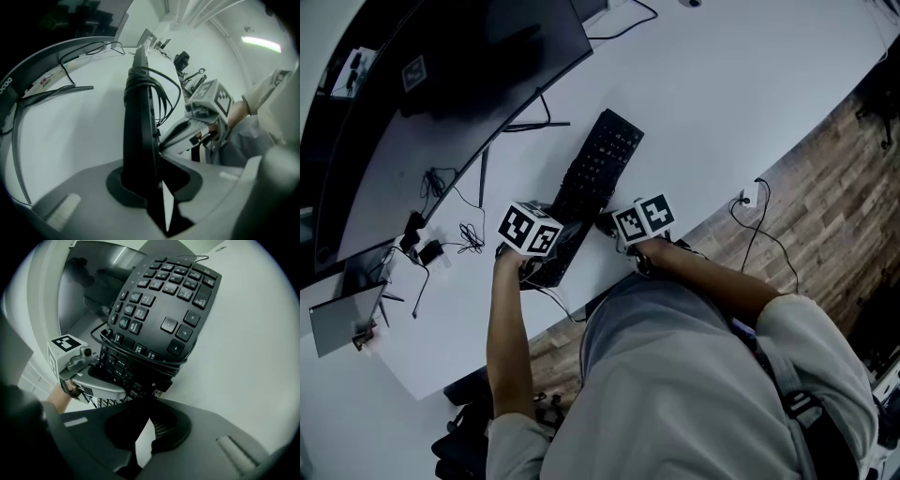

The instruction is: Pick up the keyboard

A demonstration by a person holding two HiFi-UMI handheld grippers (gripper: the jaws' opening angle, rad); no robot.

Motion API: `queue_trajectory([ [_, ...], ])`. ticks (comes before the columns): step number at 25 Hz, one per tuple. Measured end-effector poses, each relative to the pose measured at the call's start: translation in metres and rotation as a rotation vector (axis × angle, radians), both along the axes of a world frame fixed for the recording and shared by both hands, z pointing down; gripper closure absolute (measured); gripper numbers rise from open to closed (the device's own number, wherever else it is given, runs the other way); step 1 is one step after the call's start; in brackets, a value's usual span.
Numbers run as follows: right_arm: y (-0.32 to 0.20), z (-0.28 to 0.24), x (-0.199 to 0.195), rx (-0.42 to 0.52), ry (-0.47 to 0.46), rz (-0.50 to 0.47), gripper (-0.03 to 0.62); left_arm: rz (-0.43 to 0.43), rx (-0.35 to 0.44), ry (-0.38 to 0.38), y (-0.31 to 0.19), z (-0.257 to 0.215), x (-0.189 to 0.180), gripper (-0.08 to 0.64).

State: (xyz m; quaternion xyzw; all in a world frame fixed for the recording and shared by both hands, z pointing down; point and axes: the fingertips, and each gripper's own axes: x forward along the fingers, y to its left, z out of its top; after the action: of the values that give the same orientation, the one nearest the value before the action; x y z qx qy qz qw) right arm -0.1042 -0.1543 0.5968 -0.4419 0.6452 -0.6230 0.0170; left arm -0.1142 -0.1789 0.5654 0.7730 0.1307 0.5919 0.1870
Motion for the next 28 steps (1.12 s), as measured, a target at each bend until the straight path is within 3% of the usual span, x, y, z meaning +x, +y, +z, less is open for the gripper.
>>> queue_trajectory([
  [10, 0.001, -0.011, 0.004, 0.022, 0.003, -0.045, 0.594, -0.113, 0.035, 0.036, -0.006, -0.014, -0.008, 0.56],
  [16, 0.0, -0.022, 0.005, 0.051, 0.015, -0.066, 0.594, -0.132, 0.076, 0.06, -0.007, -0.024, -0.013, 0.56],
  [28, 0.011, -0.045, -0.005, 0.093, 0.012, -0.14, 0.594, -0.239, 0.125, 0.163, -0.008, -0.056, -0.025, 0.56],
])
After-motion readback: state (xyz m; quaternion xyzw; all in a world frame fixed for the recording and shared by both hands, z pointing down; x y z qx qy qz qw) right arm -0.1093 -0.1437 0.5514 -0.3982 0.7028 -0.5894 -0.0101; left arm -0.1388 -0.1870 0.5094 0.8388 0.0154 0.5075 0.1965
